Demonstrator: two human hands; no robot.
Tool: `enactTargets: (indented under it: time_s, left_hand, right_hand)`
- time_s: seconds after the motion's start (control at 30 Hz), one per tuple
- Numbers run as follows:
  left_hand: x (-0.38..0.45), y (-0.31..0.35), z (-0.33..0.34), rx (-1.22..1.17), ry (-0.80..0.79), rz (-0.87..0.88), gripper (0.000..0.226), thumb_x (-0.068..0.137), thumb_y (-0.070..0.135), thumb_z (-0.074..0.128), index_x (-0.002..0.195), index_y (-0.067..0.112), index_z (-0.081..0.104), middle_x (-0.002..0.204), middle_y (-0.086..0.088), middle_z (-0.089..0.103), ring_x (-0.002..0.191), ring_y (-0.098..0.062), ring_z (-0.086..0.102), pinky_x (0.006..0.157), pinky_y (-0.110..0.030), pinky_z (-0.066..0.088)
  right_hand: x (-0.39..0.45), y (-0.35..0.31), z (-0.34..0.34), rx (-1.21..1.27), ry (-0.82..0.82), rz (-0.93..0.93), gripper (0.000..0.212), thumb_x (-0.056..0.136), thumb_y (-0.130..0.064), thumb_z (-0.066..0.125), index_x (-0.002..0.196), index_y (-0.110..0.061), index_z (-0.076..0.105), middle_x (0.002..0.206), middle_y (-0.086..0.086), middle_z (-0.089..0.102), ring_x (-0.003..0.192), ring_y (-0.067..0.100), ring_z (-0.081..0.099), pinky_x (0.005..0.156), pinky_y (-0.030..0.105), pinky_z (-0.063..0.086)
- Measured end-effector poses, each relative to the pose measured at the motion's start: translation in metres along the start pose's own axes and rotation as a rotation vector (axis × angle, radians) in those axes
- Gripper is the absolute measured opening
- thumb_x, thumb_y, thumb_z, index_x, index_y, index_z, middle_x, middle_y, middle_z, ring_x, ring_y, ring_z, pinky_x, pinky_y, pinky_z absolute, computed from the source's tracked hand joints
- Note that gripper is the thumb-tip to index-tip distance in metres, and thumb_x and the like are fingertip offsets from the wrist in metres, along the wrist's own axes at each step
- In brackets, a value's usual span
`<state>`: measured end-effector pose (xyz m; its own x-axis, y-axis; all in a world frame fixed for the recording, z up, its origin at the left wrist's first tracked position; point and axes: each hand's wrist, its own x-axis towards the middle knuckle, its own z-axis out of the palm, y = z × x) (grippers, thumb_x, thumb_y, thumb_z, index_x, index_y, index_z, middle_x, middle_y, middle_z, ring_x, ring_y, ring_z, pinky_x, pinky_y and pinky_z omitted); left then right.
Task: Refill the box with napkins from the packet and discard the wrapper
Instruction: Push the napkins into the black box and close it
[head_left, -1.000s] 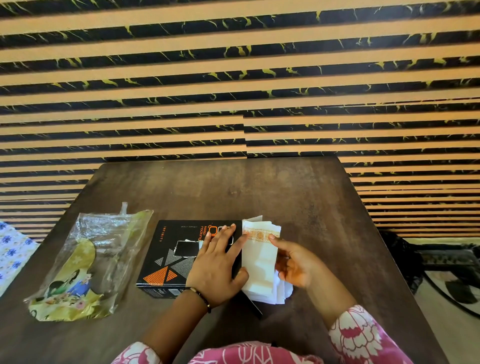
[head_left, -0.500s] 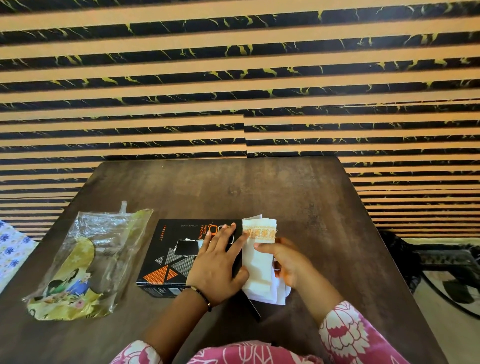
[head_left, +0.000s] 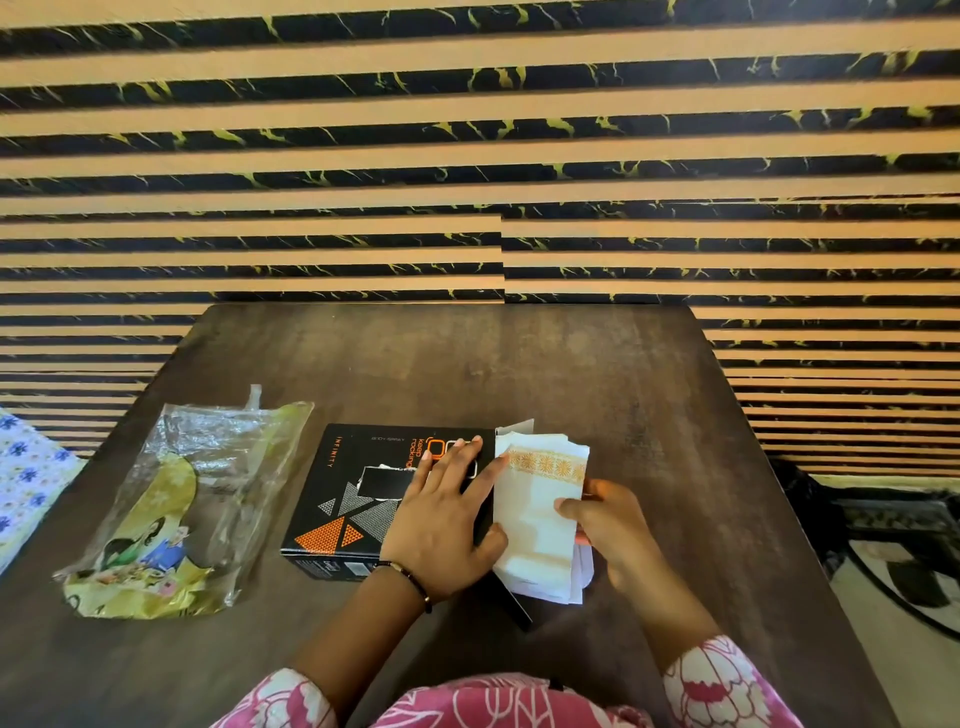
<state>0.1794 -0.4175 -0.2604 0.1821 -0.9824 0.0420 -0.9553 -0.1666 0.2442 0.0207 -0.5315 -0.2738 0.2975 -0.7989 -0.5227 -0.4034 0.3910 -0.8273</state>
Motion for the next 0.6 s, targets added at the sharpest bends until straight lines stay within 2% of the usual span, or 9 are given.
enactTargets:
  time_s: [0.17,0.27,0.43,0.53,0.6]
  left_hand:
    - [0.001,0.000,0.000,-0.006,-0.006,0.000,0.070,0.078,0.052,0.031,0.143,0.037,0.010,0.157,-0.003,0.009,0.144,-0.020,0.004,0.114,-0.040,-0.007]
    - [0.001,0.000,0.000,-0.001,-0.011,0.002,0.071,0.077,0.052,0.030,0.143,0.037,0.008,0.157,-0.002,0.008,0.144,-0.020,0.003,0.115,-0.040,-0.007]
    - [0.000,-0.001,0.000,0.014,-0.008,0.007,0.072,0.078,0.052,0.030,0.144,0.035,0.008,0.157,-0.003,0.007,0.144,-0.020,0.002,0.113,-0.038,-0.009]
    - [0.000,0.000,0.000,0.021,-0.009,0.005,0.071,0.079,0.052,0.032,0.144,0.035,0.007,0.157,-0.002,0.006,0.144,-0.020,0.002,0.112,-0.037,-0.011]
    - [0.000,-0.001,0.000,0.023,-0.015,0.004,0.071,0.080,0.052,0.032,0.144,0.036,0.006,0.157,-0.002,0.005,0.144,-0.019,0.000,0.112,-0.037,-0.012]
  right_hand:
    - [-0.008,0.005,0.005,-0.074,-0.102,0.004,0.023,0.078,-0.015,0.067,0.100,-0.022,0.066,0.102,0.001,0.070,0.096,0.021,0.065,0.092,0.046,0.052]
    - [-0.006,0.003,0.008,0.032,-0.104,0.034,0.022,0.078,-0.011,0.066,0.099,-0.017,0.066,0.102,0.007,0.071,0.094,0.024,0.066,0.091,0.047,0.052]
    - [-0.006,0.000,0.016,0.278,-0.262,0.111,0.033,0.082,-0.005,0.062,0.114,-0.013,0.058,0.107,0.011,0.069,0.096,0.027,0.066,0.075,0.041,0.057]
    - [-0.006,0.007,0.007,0.231,-0.182,0.125,0.026,0.084,-0.009,0.062,0.109,-0.010,0.059,0.107,0.011,0.068,0.099,0.027,0.065,0.086,0.043,0.054]
    - [-0.004,0.011,-0.001,0.200,-0.092,0.141,0.016,0.085,-0.012,0.062,0.100,-0.011,0.058,0.106,0.012,0.067,0.098,0.027,0.064,0.084,0.039,0.053]
